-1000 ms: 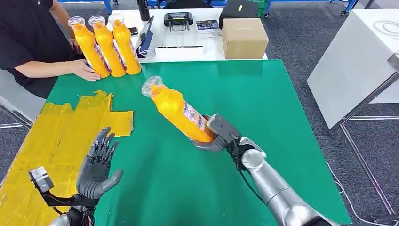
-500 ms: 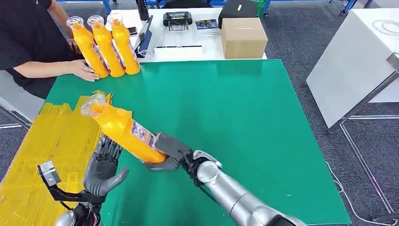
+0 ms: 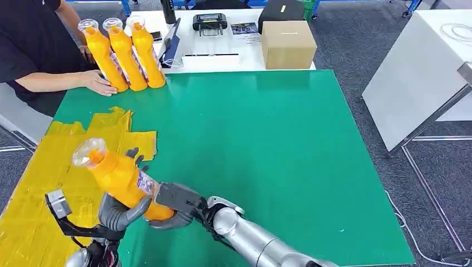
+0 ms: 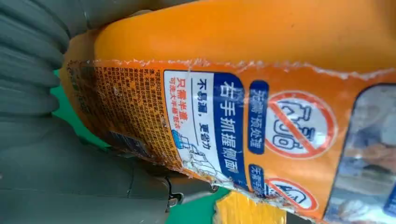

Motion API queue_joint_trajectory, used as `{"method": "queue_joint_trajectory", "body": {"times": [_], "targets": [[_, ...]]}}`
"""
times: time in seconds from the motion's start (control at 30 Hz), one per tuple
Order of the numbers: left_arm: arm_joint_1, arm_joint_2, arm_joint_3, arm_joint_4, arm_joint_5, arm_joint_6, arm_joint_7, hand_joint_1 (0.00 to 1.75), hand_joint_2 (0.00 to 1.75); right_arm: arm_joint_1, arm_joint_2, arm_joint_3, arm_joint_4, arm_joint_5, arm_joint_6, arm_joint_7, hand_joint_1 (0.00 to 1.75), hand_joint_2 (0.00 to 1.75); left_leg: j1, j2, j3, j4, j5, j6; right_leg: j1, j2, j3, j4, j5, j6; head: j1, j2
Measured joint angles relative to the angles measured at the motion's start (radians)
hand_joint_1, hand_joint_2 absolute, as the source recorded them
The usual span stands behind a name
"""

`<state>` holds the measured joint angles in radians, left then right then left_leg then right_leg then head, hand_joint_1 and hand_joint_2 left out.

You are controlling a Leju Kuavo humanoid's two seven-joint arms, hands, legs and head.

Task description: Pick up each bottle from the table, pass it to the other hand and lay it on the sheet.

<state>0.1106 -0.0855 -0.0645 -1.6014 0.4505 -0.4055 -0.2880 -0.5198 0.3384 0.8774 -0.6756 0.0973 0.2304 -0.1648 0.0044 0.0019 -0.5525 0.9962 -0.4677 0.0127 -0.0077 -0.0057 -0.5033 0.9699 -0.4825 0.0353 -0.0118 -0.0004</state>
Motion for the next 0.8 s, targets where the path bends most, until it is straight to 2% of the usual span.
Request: {"method": "queue_joint_trajectory", "body": {"times": [0.37,0.6,0.63,0.67,0.8], "targets": [[0.028,-0.003,0.003,0.000,-0.039,0.041,-0.016,0.00,1.75,-0.002,0.003,0.116,0.010,-0.064,-0.005,0.017,1.75,1.75,0.000,0.000,0.000,0.000,0.000,0.000,0.000,0.000,0.000,0.000,0.000,0.000,0.000,0.000],[0.032,-0.003,0.006,0.000,-0.041,0.043,-0.019,0.00,1.75,-0.010,0.003,0.143,0.012,-0.077,-0.008,0.018,1.75,1.75,0.000,0.000,0.000,0.000,0.000,0.000,0.000,0.000,0.000,0.000,0.000,0.000,0.000,0.000],[0.033,-0.003,0.007,0.000,-0.041,0.043,-0.019,0.07,1.75,-0.010,0.003,0.145,0.012,-0.078,-0.008,0.018,1.75,1.75,0.000,0.000,0.000,0.000,0.000,0.000,0.000,0.000,0.000,0.000,0.000,0.000,0.000,0.000],[0.033,-0.003,0.007,0.000,-0.041,0.043,-0.019,1.75,1.75,-0.010,0.003,0.146,0.012,-0.078,-0.008,0.018,1.75,1.75,0.000,0.000,0.000,0.000,0.000,0.000,0.000,0.000,0.000,0.000,0.000,0.000,0.000,0.000],[0.036,-0.003,0.008,0.000,-0.041,0.043,-0.019,1.75,1.75,-0.011,0.003,0.151,0.014,-0.080,-0.011,0.018,1.75,1.75,0.000,0.000,0.000,0.000,0.000,0.000,0.000,0.000,0.000,0.000,0.000,0.000,0.000,0.000]]}}
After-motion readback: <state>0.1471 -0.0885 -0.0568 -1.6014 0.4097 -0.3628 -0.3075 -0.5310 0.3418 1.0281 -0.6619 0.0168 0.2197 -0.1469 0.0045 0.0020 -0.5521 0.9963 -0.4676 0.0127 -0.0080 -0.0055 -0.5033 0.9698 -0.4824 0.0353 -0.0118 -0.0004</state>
